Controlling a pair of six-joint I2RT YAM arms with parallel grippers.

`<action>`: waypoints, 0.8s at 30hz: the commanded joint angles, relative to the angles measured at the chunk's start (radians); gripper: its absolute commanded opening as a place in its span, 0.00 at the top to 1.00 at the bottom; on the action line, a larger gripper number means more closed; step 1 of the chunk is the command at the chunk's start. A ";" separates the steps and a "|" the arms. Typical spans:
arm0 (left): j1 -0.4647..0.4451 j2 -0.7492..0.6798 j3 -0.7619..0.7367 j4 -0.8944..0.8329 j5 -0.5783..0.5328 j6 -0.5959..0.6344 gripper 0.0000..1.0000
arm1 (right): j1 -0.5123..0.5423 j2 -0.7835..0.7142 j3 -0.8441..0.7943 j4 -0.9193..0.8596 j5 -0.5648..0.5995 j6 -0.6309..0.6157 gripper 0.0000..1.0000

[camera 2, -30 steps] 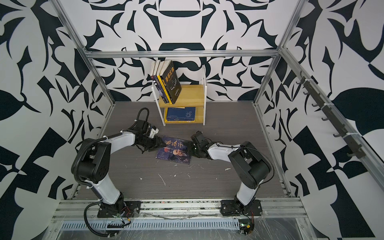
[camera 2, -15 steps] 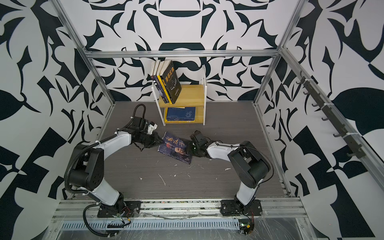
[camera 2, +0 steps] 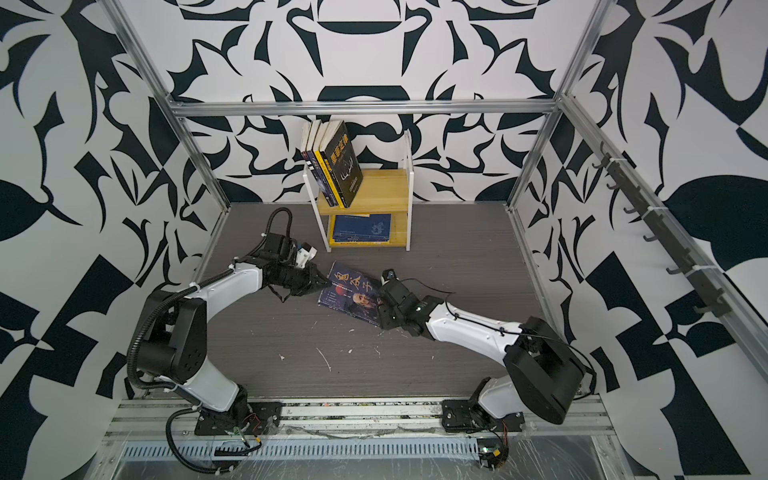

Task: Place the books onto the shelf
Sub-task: 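Lift the purple book upright with the right gripper while the left gripper withdraws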

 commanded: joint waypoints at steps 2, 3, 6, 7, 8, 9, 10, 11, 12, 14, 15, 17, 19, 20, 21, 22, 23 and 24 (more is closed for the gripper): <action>0.002 -0.042 0.016 0.001 0.025 -0.019 1.00 | 0.161 0.031 0.058 0.039 0.248 -0.194 0.30; 0.002 -0.042 0.017 0.000 0.017 -0.021 1.00 | 0.193 0.060 0.084 0.057 0.274 -0.230 0.30; 0.003 -0.042 0.017 0.009 0.018 -0.020 1.00 | 0.241 0.154 0.133 0.123 0.299 -0.292 0.29; 0.002 -0.039 0.018 0.009 0.018 -0.022 1.00 | 0.246 0.186 0.149 0.142 0.305 -0.305 0.29; 0.002 -0.037 0.020 0.008 0.019 -0.024 1.00 | 0.250 0.214 0.165 0.152 0.316 -0.315 0.29; 0.002 -0.038 0.020 0.007 0.020 -0.026 1.00 | 0.252 0.245 0.187 0.154 0.337 -0.321 0.29; 0.002 -0.040 0.018 0.008 0.020 -0.027 1.00 | 0.251 0.274 0.211 0.155 0.352 -0.326 0.29; 0.002 -0.041 0.015 0.011 0.020 -0.028 1.00 | 0.252 0.299 0.229 0.162 0.361 -0.335 0.29; 0.002 -0.042 0.012 0.014 0.020 -0.030 1.00 | 0.252 0.327 0.247 0.175 0.368 -0.351 0.30; 0.002 -0.044 0.008 0.019 0.019 -0.033 1.00 | 0.252 0.368 0.278 0.185 0.384 -0.375 0.37; 0.002 -0.046 0.008 0.018 0.014 -0.035 1.00 | 0.251 0.384 0.289 0.194 0.398 -0.382 0.48; 0.002 -0.053 0.010 0.010 -0.009 -0.037 0.97 | 0.252 0.394 0.289 0.208 0.405 -0.408 0.71; 0.009 -0.073 0.010 0.005 -0.041 -0.028 0.76 | 0.252 0.387 0.275 0.219 0.410 -0.434 0.98; 0.017 -0.084 0.008 0.006 -0.050 -0.023 0.71 | 0.252 0.378 0.267 0.222 0.414 -0.444 1.00; 0.030 -0.101 0.006 0.008 -0.055 -0.018 0.63 | 0.252 0.361 0.253 0.227 0.423 -0.451 1.00; 0.049 -0.119 0.004 0.014 -0.058 -0.012 0.53 | 0.252 0.339 0.239 0.240 0.426 -0.459 1.00; 0.067 -0.134 0.004 0.015 -0.062 -0.003 0.47 | 0.251 0.317 0.222 0.254 0.426 -0.470 1.00; 0.091 -0.152 0.004 0.014 -0.069 0.009 0.42 | 0.249 0.296 0.210 0.265 0.422 -0.482 1.00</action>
